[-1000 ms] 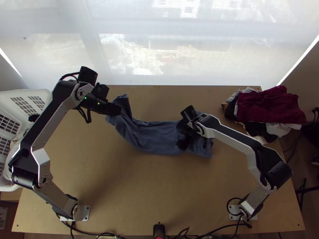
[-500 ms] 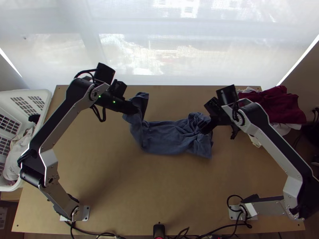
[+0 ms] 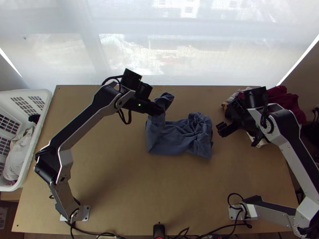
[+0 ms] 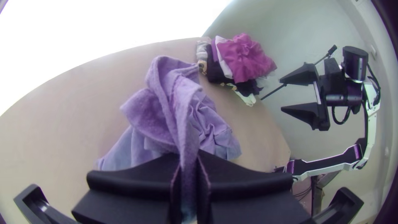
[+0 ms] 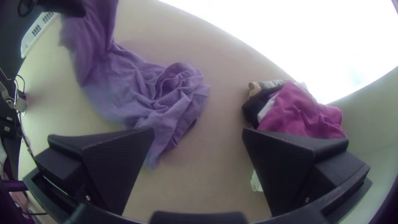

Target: Fold the t-shirt

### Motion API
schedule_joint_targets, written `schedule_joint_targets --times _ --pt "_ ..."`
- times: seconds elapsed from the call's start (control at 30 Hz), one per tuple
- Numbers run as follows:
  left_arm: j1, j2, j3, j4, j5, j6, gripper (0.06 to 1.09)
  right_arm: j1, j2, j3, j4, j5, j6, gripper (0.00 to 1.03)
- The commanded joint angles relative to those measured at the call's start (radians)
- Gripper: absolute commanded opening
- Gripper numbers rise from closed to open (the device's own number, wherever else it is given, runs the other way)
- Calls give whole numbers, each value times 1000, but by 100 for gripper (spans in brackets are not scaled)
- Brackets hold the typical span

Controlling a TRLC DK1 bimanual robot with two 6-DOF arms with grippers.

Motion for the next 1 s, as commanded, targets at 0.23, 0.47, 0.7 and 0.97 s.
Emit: schedule_joint_targets --times 0.23,0.47,0.7,0.97 --pt "-138 223 185 181 -6 -140 9 -59 -58 1 -66 33 2 99" --pt "-193 318 271 181 -6 -155 9 -74 -58 0 -69 41 4 99" --pt "-222 401 317 183 -6 -153 9 -82 -58 -8 -68 41 7 99" --pt "-224 470 329 177 -3 -153 96 -82 -61 -20 -69 41 12 99"
